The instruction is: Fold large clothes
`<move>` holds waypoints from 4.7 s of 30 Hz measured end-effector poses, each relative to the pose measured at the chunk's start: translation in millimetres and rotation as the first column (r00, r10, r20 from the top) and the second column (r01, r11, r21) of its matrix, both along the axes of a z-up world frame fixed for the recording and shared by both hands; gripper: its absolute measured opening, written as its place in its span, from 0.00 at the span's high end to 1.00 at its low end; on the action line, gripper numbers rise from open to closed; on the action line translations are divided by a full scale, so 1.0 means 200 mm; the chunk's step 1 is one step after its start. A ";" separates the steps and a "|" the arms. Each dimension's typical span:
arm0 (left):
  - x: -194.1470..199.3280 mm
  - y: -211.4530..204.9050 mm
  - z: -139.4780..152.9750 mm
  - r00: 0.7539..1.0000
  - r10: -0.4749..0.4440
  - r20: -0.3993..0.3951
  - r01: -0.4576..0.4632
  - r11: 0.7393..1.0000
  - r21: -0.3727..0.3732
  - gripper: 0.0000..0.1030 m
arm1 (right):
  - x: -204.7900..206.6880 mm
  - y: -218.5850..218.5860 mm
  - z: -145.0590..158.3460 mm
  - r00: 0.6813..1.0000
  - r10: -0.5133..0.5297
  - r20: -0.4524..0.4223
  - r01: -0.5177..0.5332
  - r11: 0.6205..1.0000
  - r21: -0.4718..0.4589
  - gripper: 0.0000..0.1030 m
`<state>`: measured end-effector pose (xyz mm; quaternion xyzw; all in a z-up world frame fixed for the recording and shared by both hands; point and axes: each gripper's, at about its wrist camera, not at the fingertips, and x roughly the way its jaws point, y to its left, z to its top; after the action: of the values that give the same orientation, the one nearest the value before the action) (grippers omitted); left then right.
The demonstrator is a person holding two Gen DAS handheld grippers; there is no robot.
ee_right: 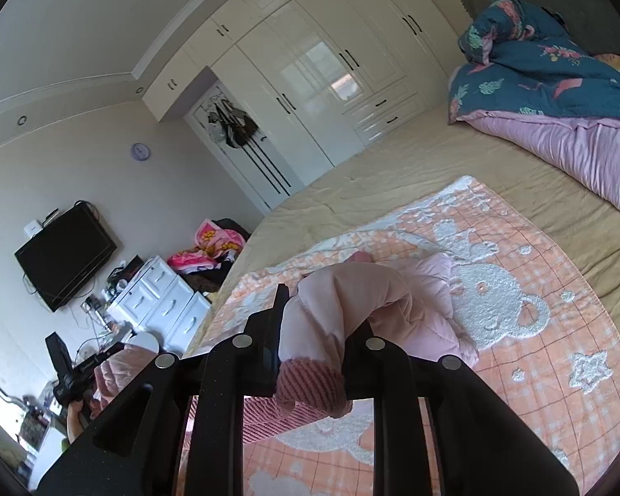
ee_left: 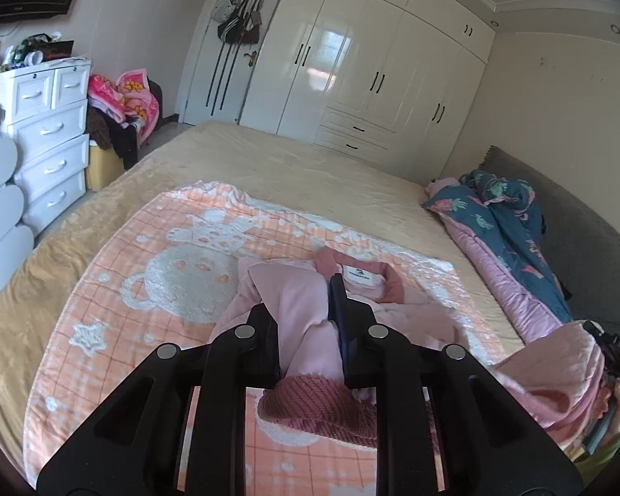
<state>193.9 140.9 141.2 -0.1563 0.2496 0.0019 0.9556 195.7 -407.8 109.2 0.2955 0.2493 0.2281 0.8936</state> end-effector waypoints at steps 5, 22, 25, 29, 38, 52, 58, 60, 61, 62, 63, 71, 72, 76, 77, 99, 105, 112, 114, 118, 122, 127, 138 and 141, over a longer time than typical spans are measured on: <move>0.08 0.01 -0.04 0.999 0.030 -0.015 -0.030 0.999 0.024 0.89 | 0.09 -0.01 -0.06 0.999 -0.029 -0.033 0.029 0.999 0.013 0.83; 0.22 -0.04 -0.20 0.995 0.095 -0.015 -0.094 0.991 0.091 0.88 | 0.34 0.00 -0.27 0.989 -0.103 -0.107 0.109 0.993 0.048 0.82; 0.25 -0.05 -0.22 0.995 0.103 -0.013 -0.102 0.990 0.100 0.88 | 0.38 0.00 -0.30 0.986 -0.112 -0.121 0.119 0.992 0.051 0.82; 0.29 -0.05 -0.25 0.993 0.115 -0.013 -0.113 0.988 0.102 0.88 | 0.45 -0.01 -0.36 0.982 -0.122 -0.146 0.132 0.990 0.059 0.82; 0.44 -0.04 -0.32 0.992 0.119 -0.034 -0.115 0.988 0.104 0.86 | 0.64 0.00 -0.49 0.966 -0.131 -0.224 0.144 0.989 0.042 0.82; 0.59 -0.02 -0.39 0.994 0.104 -0.046 -0.101 0.992 0.071 0.86 | 0.48 -0.05 -0.50 0.993 -0.098 -0.068 0.112 0.965 0.239 0.19; 0.62 -0.05 -0.42 0.994 0.096 -0.055 -0.091 0.992 0.089 0.82 | 0.43 0.16 -0.53 0.991 -0.122 -0.058 0.115 0.987 -0.111 0.17; 0.62 -0.08 -0.42 0.994 0.094 -0.057 -0.088 0.991 0.105 0.81 | 0.45 0.26 -0.56 0.992 -0.105 -0.064 0.088 0.971 -0.224 0.17; 0.62 -0.09 -0.42 0.994 0.094 -0.055 -0.088 0.990 0.114 0.80 | 0.46 0.30 -0.57 0.993 -0.095 -0.063 0.075 0.961 -0.265 0.17; 0.62 -0.10 -0.41 0.994 0.095 -0.053 -0.088 0.989 0.122 0.80 | 0.48 0.34 -0.60 0.994 -0.082 -0.078 0.054 0.951 -0.305 0.17; 0.62 -0.10 -0.41 0.994 0.095 -0.052 -0.088 0.988 0.126 0.80 | 0.50 0.38 -0.66 0.989 -0.082 -0.122 0.034 0.935 -0.354 0.16; 0.58 -0.14 -0.36 0.997 0.064 -0.037 -0.059 0.991 0.118 0.46 | 0.53 0.41 -0.82 0.972 -0.103 -0.212 0.022 0.934 -0.355 0.14; 0.57 -0.16 -0.35 0.998 0.062 -0.028 -0.058 0.991 0.122 0.38 | 0.52 0.40 -0.81 0.972 -0.104 -0.211 0.027 0.940 -0.340 0.14; 0.51 -0.22 -0.29 0.997 0.076 0.011 -0.077 0.978 0.193 0.28 | 0.50 0.37 -0.76 0.974 -0.110 -0.199 0.043 0.948 -0.316 0.14; 0.50 -0.22 -0.27 0.997 0.074 0.017 -0.075 0.978 0.196 0.27 | 0.49 0.36 -0.74 0.976 -0.111 -0.188 0.048 0.948 -0.314 0.14; 0.26 -0.17 -0.43 0.990 0.114 -0.088 -0.092 0.970 0.225 0.09 | 0.21 0.30 -0.44 0.984 -0.176 0.031 0.170 0.875 -0.454 0.07; 0.23 -0.06 -0.60 0.977 0.133 -0.168 -0.100 0.976 0.192 0.09 | 0.20 0.29 -0.50 0.986 -0.169 -0.010 0.145 0.873 -0.466 0.07; 0.30 0.05 -0.78 0.956 0.144 -0.256 -0.108 0.983 0.150 0.09 | 0.31 0.28 -0.64 0.982 -0.165 -0.095 0.095 0.859 -0.503 0.07; 0.33 0.06 -0.82 0.953 0.131 -0.274 -0.100 0.987 0.127 0.09 | 0.35 0.28 -0.69 0.980 -0.158 -0.124 0.075 0.861 -0.504 0.07; 0.39 0.11 -0.90 0.945 0.106 -0.310 -0.085 0.993 0.082 0.09 | 0.42 0.28 -0.75 0.977 -0.145 -0.159 0.046 0.863 -0.502 0.07; 0.44 0.12 -0.94 0.944 0.060 -0.323 -0.043 0.997 0.058 0.09 | 0.51 0.27 -0.81 0.972 -0.123 -0.199 0.010 0.872 -0.490 0.07; 0.49 0.08 -0.96 0.950 0.048 -0.309 -0.021 0.996 0.090 0.17 | 0.58 0.30 -0.88 0.967 -0.093 -0.239 -0.040 0.866 -0.499 0.10; 0.51 -0.05 -0.80 0.979 0.029 -0.202 -0.004 0.992 0.123 0.84 | 0.52 0.41 -0.73 0.991 -0.032 -0.129 -0.043 0.840 -0.540 0.80; 0.52 -0.07 -0.71 0.990 0.045 -0.135 -0.024 0.988 0.153 0.84 | 0.52 0.41 -0.62 0.997 -0.057 -0.044 0.026 0.853 -0.521 0.81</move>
<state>298.1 126.5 -0.6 -0.0874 0.3115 0.0483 0.9450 299.0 -325.5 -14.1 0.0550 0.3211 0.1243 0.9373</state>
